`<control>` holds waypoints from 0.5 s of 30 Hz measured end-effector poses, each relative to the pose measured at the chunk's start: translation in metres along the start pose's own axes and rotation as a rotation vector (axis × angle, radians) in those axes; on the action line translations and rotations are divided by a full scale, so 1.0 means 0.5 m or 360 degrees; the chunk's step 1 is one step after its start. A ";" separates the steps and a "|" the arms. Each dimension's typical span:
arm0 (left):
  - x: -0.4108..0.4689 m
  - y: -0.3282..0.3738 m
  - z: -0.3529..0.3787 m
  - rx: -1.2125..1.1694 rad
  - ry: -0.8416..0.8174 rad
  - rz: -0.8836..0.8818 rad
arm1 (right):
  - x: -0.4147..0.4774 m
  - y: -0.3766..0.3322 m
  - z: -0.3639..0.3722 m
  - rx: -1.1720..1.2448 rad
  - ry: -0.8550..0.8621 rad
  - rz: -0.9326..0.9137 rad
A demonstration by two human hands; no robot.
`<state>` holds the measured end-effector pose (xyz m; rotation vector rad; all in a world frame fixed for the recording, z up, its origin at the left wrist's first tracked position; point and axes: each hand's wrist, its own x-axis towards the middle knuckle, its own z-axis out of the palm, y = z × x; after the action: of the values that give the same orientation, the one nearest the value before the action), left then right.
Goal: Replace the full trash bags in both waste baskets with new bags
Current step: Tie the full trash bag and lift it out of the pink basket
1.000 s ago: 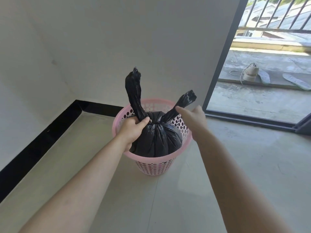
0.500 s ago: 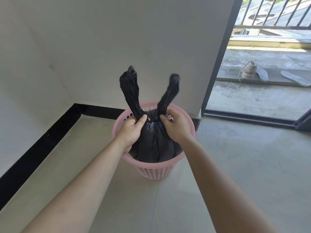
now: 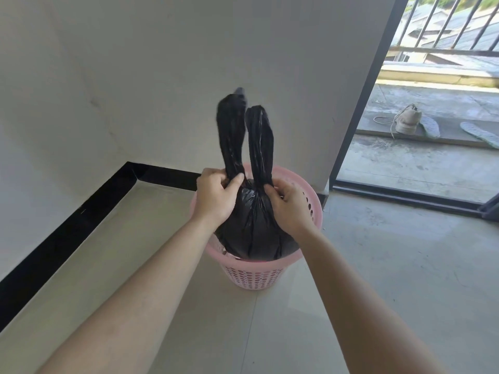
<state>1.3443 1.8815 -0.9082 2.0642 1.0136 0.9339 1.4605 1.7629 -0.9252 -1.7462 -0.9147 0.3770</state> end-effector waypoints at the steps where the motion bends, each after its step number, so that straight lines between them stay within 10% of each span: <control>1: -0.001 0.009 0.002 -0.0137 -0.0026 -0.0029 | 0.000 0.001 0.002 -0.0061 -0.0003 -0.0008; 6: -0.017 0.049 0.008 -0.1154 -0.0240 -0.0430 | 0.002 -0.010 -0.005 0.0017 -0.0041 0.0096; 15: -0.030 0.060 0.012 -0.1156 -0.0289 -0.0871 | -0.013 -0.021 0.003 0.0175 -0.0044 0.0323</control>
<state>1.3540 1.8529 -0.8925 1.1607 0.8937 0.6686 1.4513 1.7606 -0.9174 -1.7404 -0.7237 0.5744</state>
